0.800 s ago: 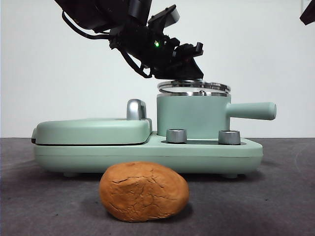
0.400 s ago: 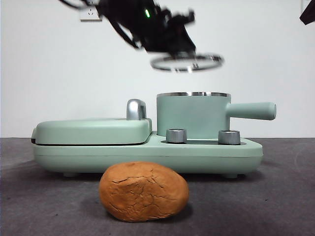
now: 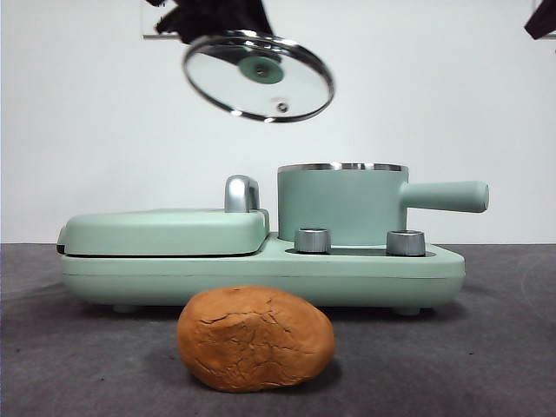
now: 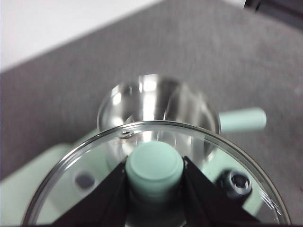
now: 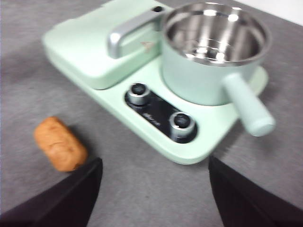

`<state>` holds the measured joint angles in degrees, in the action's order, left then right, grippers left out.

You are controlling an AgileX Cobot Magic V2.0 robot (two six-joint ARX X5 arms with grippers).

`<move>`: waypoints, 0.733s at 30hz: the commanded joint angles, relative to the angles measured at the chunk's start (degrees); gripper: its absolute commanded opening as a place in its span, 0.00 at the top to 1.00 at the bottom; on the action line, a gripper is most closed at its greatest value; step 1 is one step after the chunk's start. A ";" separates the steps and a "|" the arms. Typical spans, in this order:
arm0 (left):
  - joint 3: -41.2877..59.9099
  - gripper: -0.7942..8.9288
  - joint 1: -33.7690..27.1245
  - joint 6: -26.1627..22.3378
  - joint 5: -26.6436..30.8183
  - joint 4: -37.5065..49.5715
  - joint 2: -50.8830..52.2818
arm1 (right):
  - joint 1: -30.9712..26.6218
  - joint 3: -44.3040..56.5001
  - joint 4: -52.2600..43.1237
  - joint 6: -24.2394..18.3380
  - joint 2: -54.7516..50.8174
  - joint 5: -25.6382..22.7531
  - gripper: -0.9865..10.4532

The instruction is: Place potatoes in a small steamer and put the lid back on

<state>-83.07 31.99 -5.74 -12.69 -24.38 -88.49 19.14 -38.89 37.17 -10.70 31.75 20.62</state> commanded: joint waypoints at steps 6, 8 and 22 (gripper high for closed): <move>3.52 0.91 -0.76 0.28 -0.07 -0.24 7.52 | 4.96 -0.96 -1.92 -5.11 7.72 1.64 0.60; 5.97 0.91 -1.14 0.50 0.57 -0.44 9.81 | 6.86 -0.96 -3.52 -5.44 10.82 1.70 0.60; 17.55 0.91 -4.90 2.10 2.71 -1.75 23.37 | 24.17 -0.96 -22.21 -6.93 34.93 0.79 0.58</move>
<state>-64.86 26.94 -4.23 -10.17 -27.70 -64.93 42.44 -38.96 16.05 -16.73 64.97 21.74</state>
